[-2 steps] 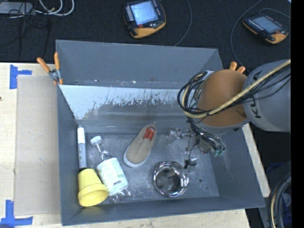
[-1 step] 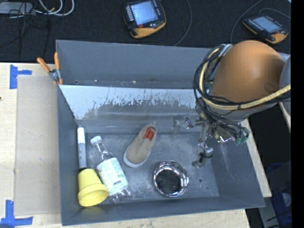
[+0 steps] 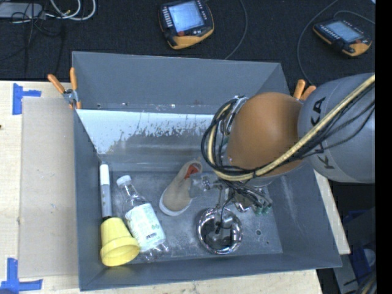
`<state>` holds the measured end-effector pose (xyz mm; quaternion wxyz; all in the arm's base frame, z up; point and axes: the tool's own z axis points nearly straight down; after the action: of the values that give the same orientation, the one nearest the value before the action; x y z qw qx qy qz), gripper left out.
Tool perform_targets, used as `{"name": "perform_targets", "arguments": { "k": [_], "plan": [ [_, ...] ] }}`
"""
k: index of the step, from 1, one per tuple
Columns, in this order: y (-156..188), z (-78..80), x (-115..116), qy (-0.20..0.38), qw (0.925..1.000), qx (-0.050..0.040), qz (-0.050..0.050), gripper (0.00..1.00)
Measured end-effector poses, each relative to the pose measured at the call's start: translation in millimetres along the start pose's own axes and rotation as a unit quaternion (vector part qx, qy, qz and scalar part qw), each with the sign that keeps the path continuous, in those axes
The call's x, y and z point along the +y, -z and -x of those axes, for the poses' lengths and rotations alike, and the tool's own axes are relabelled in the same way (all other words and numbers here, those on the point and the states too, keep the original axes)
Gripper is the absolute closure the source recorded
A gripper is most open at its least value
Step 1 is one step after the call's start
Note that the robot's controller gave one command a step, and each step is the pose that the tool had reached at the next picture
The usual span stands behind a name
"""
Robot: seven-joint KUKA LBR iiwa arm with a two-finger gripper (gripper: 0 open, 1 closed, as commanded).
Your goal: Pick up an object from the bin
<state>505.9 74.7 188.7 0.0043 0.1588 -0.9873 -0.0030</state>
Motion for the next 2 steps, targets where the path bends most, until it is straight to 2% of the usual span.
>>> {"name": "perform_targets", "arguments": {
  "k": [1,2],
  "plan": [
    [10.5,-26.6,-37.3,-0.073,0.9973,0.0012,0.0,0.0],
    [-118.6,-34.7,-60.0,0.086,0.9963,0.003,0.0,0.0]
  ]
}}
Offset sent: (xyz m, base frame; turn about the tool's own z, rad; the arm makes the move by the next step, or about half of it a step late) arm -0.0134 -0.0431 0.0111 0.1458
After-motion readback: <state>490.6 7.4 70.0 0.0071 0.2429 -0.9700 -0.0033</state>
